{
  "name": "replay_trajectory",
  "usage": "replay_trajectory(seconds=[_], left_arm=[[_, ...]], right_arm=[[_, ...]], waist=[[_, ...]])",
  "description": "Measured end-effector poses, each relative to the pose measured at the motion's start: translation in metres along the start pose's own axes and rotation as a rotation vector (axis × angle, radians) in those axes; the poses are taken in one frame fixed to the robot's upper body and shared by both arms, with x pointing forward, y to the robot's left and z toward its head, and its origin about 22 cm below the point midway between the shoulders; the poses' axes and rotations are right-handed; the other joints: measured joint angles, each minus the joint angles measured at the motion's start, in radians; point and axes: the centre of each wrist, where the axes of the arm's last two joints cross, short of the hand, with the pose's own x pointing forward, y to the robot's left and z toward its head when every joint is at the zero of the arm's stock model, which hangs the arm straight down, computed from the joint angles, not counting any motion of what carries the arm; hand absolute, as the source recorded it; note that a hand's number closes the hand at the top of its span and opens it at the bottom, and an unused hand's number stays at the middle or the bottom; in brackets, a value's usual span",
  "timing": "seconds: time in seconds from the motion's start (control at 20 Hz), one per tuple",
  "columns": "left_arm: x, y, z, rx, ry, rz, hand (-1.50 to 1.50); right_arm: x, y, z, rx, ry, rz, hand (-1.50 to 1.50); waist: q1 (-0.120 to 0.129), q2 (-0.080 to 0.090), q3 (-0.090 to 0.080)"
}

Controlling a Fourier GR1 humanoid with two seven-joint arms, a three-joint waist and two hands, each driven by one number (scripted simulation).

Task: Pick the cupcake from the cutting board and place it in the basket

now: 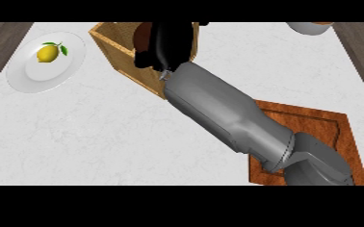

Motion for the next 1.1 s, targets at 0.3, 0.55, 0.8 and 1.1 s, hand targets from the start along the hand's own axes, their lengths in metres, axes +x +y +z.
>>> replay_trajectory(seconds=[0.3, 0.55, 0.8, 1.1], left_arm=[[0.002, 0.0, -0.002, -0.006, 0.003, 0.002, 0.0], [0.004, -0.001, -0.004, -0.007, 0.001, 0.002, 0.0], [0.006, -0.001, -0.007, -0.013, -0.006, 0.0, 0.0], [0.009, -0.002, -0.009, -0.02, -0.01, -0.005, 0.0]], right_arm=[[0.008, -0.003, -0.01, -0.052, -0.071, 0.163, 1.5], [0.007, -0.004, -0.018, -0.052, -0.06, 0.24, 1.5], [0.003, -0.005, -0.025, 0.011, 0.005, 0.286, 1.5], [-0.003, -0.004, -0.03, 0.089, 0.052, 0.333, 1.5]], waist=[[0.004, 0.008, 0.002], [0.008, 0.016, 0.004], [0.018, 0.02, 0.005], [0.026, 0.026, 0.006]])
